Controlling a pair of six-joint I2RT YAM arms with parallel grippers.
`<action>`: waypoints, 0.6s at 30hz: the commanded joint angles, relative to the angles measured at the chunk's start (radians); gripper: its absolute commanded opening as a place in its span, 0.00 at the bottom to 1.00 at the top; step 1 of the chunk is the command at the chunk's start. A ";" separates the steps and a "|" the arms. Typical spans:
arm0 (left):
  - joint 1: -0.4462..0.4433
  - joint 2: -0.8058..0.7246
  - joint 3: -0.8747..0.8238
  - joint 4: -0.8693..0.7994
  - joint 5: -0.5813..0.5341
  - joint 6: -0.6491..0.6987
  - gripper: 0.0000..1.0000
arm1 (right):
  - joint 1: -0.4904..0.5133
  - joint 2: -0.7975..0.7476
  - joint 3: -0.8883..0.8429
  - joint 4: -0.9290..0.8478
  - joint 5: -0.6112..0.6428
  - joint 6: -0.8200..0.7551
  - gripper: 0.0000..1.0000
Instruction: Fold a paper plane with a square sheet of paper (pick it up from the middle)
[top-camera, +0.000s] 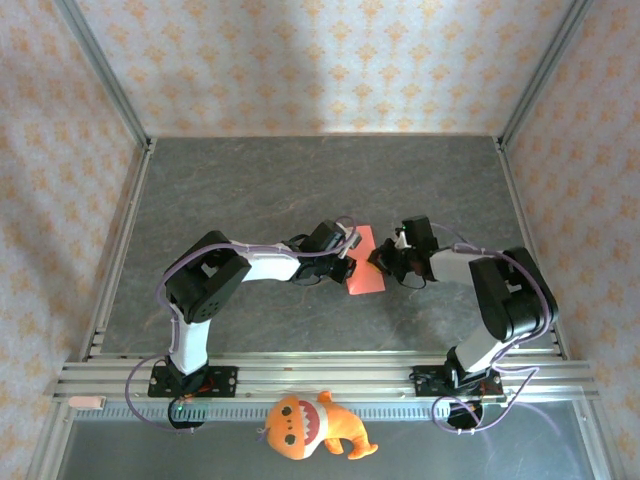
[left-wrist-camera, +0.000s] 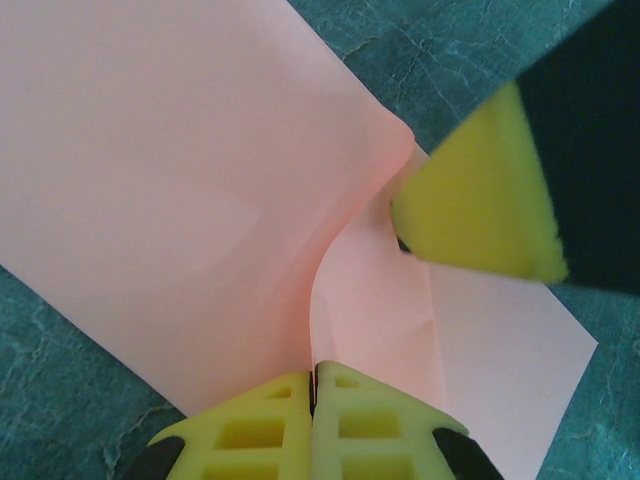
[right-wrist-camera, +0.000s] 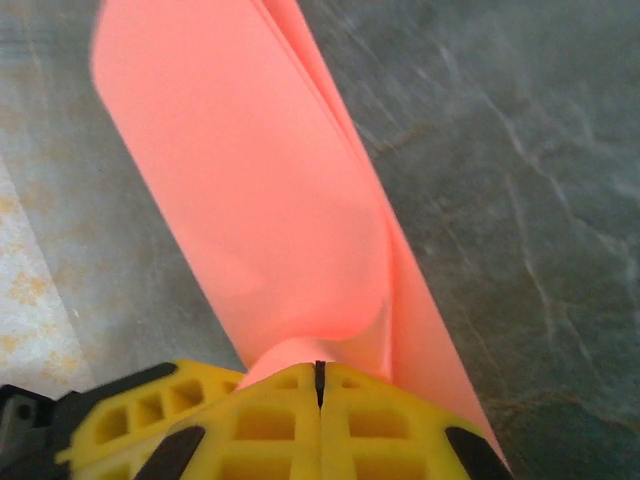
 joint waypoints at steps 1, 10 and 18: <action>0.011 0.070 -0.011 -0.158 -0.021 0.032 0.00 | -0.014 0.014 0.038 -0.008 0.027 -0.017 0.02; 0.011 0.063 -0.014 -0.157 -0.030 0.027 0.00 | -0.067 0.110 -0.022 0.016 0.055 -0.012 0.01; 0.012 0.069 -0.016 -0.165 -0.040 0.032 0.00 | -0.088 0.051 0.030 -0.015 0.026 -0.026 0.02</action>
